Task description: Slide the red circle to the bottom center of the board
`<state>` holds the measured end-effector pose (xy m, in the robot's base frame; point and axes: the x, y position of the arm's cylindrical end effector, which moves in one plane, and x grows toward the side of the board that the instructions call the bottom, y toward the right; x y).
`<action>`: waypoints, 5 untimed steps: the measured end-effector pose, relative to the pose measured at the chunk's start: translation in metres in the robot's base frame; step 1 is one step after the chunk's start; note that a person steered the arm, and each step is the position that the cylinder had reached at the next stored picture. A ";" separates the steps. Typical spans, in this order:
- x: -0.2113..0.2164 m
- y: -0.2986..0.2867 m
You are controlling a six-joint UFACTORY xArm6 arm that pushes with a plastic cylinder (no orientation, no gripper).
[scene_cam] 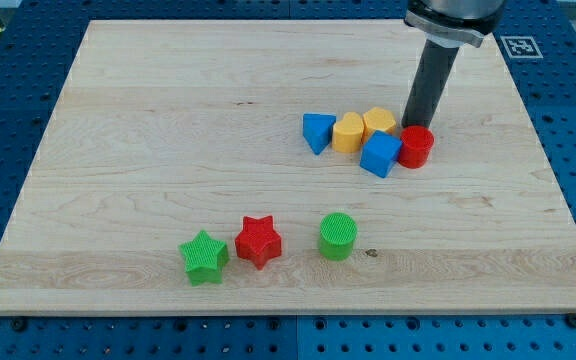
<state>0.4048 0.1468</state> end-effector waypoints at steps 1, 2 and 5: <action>0.003 -0.001; 0.025 -0.001; 0.095 -0.001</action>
<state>0.5003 0.1462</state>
